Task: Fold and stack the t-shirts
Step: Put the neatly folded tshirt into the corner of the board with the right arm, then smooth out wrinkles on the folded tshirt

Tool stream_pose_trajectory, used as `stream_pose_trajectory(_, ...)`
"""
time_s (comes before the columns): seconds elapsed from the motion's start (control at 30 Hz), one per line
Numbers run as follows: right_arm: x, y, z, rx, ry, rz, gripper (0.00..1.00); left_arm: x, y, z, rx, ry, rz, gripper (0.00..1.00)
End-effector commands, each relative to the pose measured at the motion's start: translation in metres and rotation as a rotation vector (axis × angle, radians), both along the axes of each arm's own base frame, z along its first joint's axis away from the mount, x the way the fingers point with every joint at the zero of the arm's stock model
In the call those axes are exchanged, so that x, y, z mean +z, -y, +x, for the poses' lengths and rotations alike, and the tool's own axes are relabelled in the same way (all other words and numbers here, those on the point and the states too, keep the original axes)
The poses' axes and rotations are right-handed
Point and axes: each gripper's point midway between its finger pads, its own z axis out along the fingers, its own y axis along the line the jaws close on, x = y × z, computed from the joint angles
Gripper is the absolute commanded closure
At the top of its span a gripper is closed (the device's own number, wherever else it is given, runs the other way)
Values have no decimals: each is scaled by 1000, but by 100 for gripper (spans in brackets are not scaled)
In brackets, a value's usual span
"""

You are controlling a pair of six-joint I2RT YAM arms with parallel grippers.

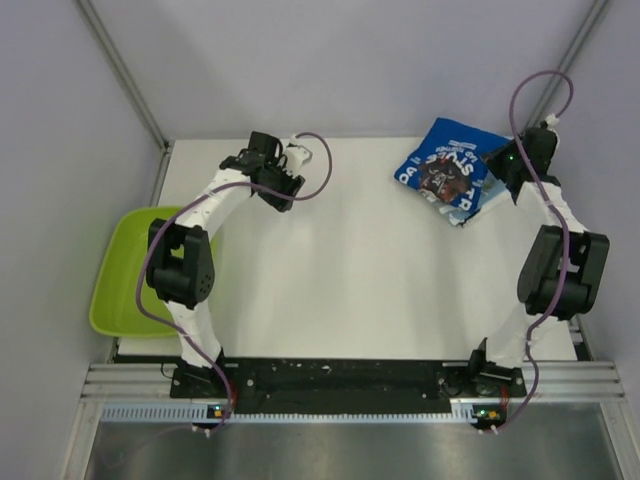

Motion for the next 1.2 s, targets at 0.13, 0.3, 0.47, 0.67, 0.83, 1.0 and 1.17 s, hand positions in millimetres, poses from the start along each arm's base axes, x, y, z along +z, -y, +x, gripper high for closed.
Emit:
stream_pose_trajectory(0.13,-32,47,-23,-206,24,65,100,11,2,-2,-18,24,-24,44)
stream_pose_trajectory(0.3,-42,54,-23,-167,-31,-35,85,8,2,-1,-20,19,-20,44)
stream_pose_trajectory(0.47,-49,63,-36,-205,-82,-79,54,8,4,-1,-28,17,-26,43)
stream_pose_trajectory(0.67,-20,91,-44,-249,-40,-165,44,4,3,-3,-37,4,-16,44)
stream_pose_trajectory(0.83,8,98,-34,-167,-1,-324,43,2,2,-3,-43,1,-6,44)
stream_pose_trajectory(1.0,-4,84,-18,-61,-41,-265,44,4,2,0,-41,10,-4,44)
stream_pose_trajectory(1.17,-34,88,-23,-92,-112,-245,56,5,3,0,-45,8,-7,44)
